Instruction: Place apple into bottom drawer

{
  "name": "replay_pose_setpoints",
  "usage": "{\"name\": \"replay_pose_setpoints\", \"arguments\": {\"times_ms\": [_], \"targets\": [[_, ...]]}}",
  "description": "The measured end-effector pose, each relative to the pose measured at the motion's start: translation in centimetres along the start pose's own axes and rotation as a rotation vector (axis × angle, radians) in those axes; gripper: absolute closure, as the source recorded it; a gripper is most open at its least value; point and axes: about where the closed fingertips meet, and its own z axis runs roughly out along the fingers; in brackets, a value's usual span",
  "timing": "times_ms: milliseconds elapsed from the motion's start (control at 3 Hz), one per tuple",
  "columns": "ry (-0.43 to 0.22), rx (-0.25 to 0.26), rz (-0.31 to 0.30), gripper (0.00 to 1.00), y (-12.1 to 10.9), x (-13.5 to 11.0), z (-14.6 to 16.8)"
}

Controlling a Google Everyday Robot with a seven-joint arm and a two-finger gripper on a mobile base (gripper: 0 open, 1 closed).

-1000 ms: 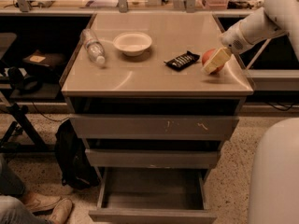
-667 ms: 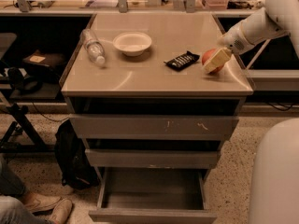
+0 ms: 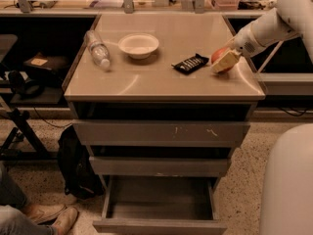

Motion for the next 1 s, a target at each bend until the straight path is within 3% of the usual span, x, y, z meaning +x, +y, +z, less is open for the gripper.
{"name": "replay_pose_setpoints", "arguments": {"times_ms": [333,667,1000], "targets": [[-0.007,-0.005,0.000,0.88,0.3,0.1,0.1],[-0.066,0.078,-0.030,1.00,1.0,-0.1,-4.6],[-0.166,0.249,-0.093,1.00,3.7,-2.7,-13.8]]}}
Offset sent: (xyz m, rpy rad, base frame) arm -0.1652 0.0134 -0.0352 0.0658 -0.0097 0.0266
